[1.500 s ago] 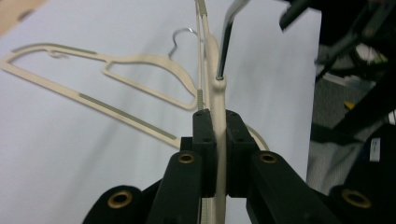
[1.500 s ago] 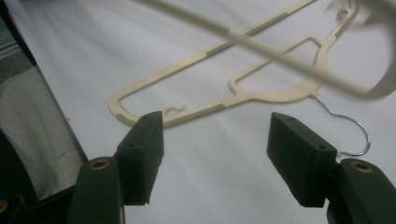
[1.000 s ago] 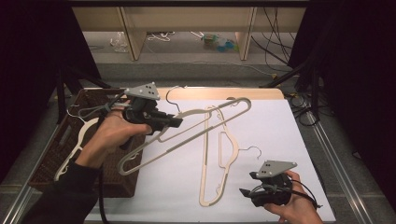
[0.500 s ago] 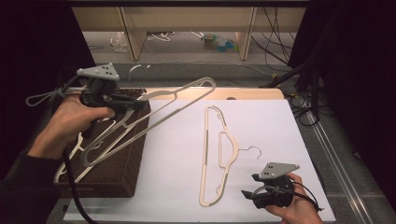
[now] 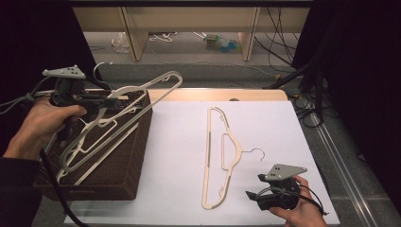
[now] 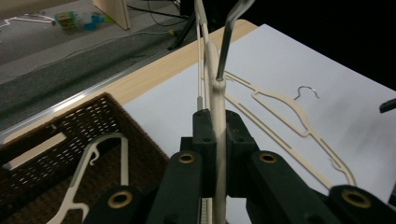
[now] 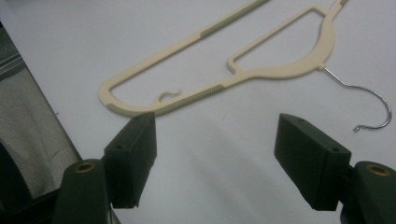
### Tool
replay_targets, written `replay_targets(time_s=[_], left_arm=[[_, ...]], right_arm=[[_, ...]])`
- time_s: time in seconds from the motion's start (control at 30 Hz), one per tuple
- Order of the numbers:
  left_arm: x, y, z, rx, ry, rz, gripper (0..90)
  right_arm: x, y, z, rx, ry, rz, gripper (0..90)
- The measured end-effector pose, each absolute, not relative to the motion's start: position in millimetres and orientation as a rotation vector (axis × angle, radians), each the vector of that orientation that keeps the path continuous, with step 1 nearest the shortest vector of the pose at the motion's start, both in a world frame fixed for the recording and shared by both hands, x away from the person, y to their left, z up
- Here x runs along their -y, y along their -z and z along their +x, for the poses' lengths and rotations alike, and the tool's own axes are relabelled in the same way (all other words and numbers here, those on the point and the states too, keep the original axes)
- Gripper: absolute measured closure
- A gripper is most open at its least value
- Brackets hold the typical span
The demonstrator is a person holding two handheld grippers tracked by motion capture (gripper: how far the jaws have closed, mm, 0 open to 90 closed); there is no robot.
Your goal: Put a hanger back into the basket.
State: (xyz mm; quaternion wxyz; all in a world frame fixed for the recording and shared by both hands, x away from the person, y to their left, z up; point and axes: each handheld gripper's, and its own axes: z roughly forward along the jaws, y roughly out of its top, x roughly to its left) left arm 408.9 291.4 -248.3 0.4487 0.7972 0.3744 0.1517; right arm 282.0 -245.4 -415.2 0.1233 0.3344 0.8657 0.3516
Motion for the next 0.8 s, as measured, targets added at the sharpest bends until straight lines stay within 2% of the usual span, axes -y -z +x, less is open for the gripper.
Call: replay_targets(time_s=[0.47,0.8], left_arm=[[-356,278,419,-1.055,-0.408,1.901,85.5],[-378,305,416,-1.081,-0.402,1.909,85.5]], right_arm=[[245,420,283,-2.548,-1.012,1.003,30.8],[247,420,284,-2.547,-1.012,1.010,30.8]])
